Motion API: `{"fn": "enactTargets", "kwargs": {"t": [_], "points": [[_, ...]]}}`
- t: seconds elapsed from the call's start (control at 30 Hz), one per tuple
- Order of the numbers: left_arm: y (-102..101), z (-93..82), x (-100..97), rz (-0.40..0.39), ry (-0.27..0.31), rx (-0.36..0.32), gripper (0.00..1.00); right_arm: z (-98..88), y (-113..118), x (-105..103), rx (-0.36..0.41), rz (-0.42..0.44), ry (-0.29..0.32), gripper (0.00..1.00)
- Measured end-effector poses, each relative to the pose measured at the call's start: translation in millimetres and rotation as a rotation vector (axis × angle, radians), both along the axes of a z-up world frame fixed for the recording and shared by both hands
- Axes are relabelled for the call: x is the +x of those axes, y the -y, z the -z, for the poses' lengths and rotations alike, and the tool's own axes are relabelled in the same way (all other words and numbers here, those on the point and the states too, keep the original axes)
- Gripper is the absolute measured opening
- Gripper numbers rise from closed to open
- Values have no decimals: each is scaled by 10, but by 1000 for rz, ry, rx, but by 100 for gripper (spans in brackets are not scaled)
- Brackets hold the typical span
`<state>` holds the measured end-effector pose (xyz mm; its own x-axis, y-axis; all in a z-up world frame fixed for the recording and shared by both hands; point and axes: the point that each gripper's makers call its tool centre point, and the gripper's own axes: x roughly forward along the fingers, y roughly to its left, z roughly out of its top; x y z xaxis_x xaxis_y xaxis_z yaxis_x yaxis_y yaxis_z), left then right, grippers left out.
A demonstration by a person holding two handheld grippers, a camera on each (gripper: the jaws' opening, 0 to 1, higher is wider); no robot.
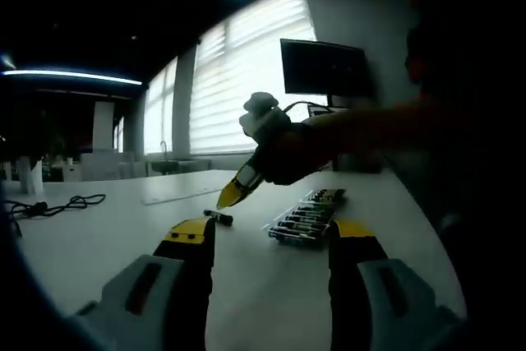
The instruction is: Grip medicine bottles put into box
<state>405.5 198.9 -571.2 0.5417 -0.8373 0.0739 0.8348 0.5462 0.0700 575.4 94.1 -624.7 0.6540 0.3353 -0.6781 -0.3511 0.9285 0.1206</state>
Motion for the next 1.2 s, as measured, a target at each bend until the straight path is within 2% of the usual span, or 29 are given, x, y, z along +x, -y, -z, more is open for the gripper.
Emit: {"fn": "enactTargets", "kwargs": {"t": [0.2, 0.3, 0.53, 0.6, 0.9, 1.03, 1.2], "points": [[0, -14, -14, 6, 4, -7, 48, 59, -15, 121, -5, 31, -3, 14], [-5, -21, -16, 7, 5, -12, 48, 91, -40, 136, 3, 44, -7, 13], [-14, -33, -15, 7, 6, -21, 48, 278, -62, 113, -32, 37, -51, 11], [-17, -34, -12, 6, 5, -23, 48, 261, -42, 123, -48, 45, -42, 8], [-16, -26, -4, 4, 0, -23, 48, 222, -50, 26, -61, 42, -38, 7], [-17, -20, 0, 3, -1, -22, 48, 48, -20, 12, -12, 66, -3, 7], [-26, -25, 7, -1, -5, -28, 48, -126, 135, -216, -3, 86, 23, 7]]}}
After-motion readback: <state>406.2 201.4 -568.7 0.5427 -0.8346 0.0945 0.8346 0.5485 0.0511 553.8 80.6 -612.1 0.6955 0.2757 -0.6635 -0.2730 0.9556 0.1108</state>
